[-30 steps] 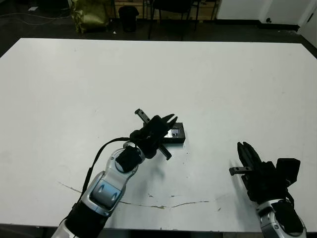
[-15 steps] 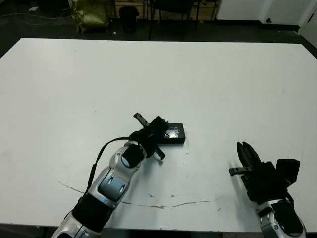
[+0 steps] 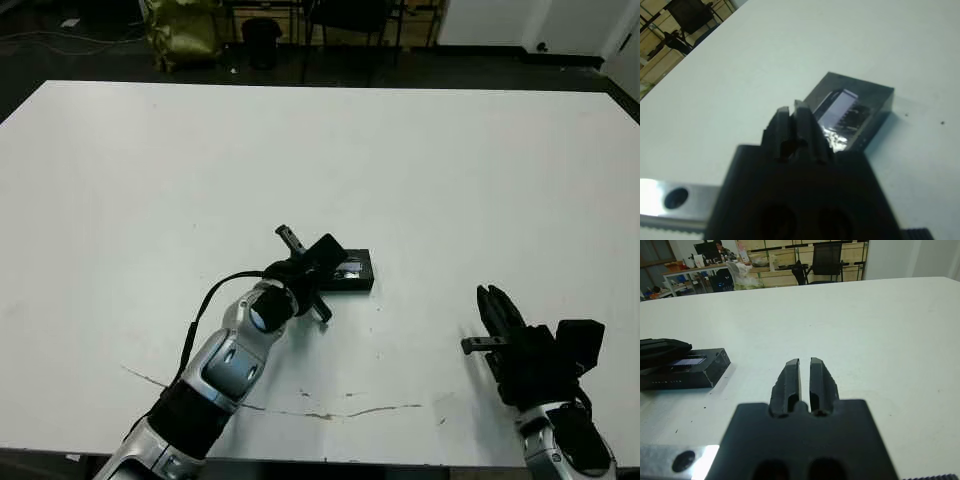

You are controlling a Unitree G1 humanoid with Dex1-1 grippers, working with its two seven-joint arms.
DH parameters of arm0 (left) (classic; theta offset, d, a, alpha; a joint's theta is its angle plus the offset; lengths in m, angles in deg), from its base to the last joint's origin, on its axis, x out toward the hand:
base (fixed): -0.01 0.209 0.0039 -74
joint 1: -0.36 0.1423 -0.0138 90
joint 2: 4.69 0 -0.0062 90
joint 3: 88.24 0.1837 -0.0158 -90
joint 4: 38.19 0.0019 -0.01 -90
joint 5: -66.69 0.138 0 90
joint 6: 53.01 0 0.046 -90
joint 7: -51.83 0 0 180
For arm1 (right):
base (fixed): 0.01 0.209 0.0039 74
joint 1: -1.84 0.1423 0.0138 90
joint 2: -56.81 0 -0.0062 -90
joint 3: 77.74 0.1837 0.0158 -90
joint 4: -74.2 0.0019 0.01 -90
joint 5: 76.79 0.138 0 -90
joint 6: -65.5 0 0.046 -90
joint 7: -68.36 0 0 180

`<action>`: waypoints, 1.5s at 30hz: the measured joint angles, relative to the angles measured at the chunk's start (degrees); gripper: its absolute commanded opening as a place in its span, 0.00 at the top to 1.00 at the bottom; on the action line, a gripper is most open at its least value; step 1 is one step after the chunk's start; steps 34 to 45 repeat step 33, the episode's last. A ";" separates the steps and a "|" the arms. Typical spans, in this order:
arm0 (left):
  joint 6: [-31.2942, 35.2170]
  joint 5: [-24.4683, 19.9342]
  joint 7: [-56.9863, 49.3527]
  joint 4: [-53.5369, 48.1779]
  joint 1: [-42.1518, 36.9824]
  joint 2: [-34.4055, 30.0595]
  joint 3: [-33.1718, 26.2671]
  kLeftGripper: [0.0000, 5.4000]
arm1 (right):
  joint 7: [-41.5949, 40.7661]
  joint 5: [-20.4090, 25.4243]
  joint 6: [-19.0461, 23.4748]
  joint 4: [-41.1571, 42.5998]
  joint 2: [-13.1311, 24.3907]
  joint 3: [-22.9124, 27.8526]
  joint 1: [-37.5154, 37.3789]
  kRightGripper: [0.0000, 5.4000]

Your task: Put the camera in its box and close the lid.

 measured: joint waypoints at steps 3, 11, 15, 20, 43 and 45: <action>-0.10 -4.21 0.88 -4.28 2.82 -0.12 -3.57 1.00 | -0.01 0.05 -0.01 -0.01 -0.02 -0.18 -0.01 1.00; -15.99 -17.87 -6.93 -13.38 6.71 5.11 -18.94 1.00 | 0.07 0.07 -1.00 -0.42 -0.48 -0.29 0.40 1.00; -20.38 -20.49 -9.50 -16.38 7.42 5.19 -24.58 1.00 | 1.58 -1.11 -2.40 0.57 -2.47 -1.46 0.49 1.00; -26.83 -21.26 -10.41 -17.40 12.41 3.49 -28.32 1.00 | 2.76 -2.86 -3.18 3.05 -3.16 -1.52 3.30 1.00; -34.97 -23.86 -10.45 -11.32 21.95 3.81 -29.42 1.00 | 5.66 -9.91 -7.53 -2.48 -3.44 -1.51 13.82 1.00; -34.97 -23.86 -10.45 -11.32 21.95 3.81 -29.42 1.00 | 5.66 -9.91 -7.53 -2.48 -3.44 -1.51 13.82 1.00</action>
